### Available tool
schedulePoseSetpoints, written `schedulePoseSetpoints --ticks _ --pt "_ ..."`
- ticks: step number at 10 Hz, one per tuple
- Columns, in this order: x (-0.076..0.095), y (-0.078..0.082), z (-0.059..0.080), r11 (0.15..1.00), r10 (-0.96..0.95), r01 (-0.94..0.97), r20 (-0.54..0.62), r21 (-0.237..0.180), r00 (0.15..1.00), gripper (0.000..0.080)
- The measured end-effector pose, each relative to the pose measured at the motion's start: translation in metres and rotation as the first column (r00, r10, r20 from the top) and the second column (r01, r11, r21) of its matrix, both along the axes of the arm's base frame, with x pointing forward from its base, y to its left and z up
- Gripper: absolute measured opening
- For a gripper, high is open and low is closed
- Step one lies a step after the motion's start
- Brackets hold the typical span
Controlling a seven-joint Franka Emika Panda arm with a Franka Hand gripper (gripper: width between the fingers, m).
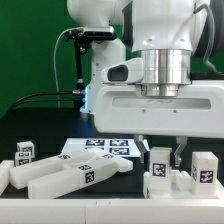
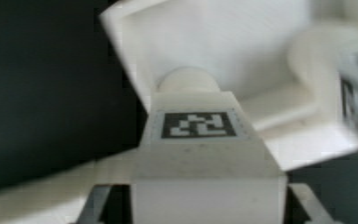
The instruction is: Assemble chair
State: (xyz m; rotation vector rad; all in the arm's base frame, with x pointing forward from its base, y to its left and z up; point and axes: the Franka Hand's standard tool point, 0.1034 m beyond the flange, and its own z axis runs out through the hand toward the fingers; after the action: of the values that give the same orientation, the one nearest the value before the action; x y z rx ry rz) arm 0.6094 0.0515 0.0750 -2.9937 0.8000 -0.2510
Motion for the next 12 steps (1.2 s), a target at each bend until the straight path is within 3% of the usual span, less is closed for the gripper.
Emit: schedulePoseSetpoints --ticks 1,3,5,6,7,9,11,12 --pt "0.001 0.0 0.0 0.99 -0.138 0.138 -0.013 0.028 0.99 0.0285" --pt "-0.001 -0.001 -0.001 0.863 -0.491 0.494 -0.055 0.104 0.869 0.0285" --pt "-0.001 -0.004 -0.001 0.777 -0.609 0.614 -0.082 0.137 0.789 0.0285" --pt "-0.001 -0.004 -0.001 0.795 -0.587 0.592 -0.078 0.134 0.806 0.034" --pt "-0.002 -0.002 -0.001 0.855 -0.5 0.504 -0.062 0.12 0.864 0.034" --pt "-0.002 0.001 0.002 0.975 -0.203 0.205 -0.028 0.084 0.979 0.0609" --pt "-0.003 0.007 0.007 0.989 0.141 -0.141 -0.02 0.04 0.99 0.0637" --pt "-0.003 0.005 0.006 0.98 0.195 -0.194 -0.02 0.03 0.981 0.0647"
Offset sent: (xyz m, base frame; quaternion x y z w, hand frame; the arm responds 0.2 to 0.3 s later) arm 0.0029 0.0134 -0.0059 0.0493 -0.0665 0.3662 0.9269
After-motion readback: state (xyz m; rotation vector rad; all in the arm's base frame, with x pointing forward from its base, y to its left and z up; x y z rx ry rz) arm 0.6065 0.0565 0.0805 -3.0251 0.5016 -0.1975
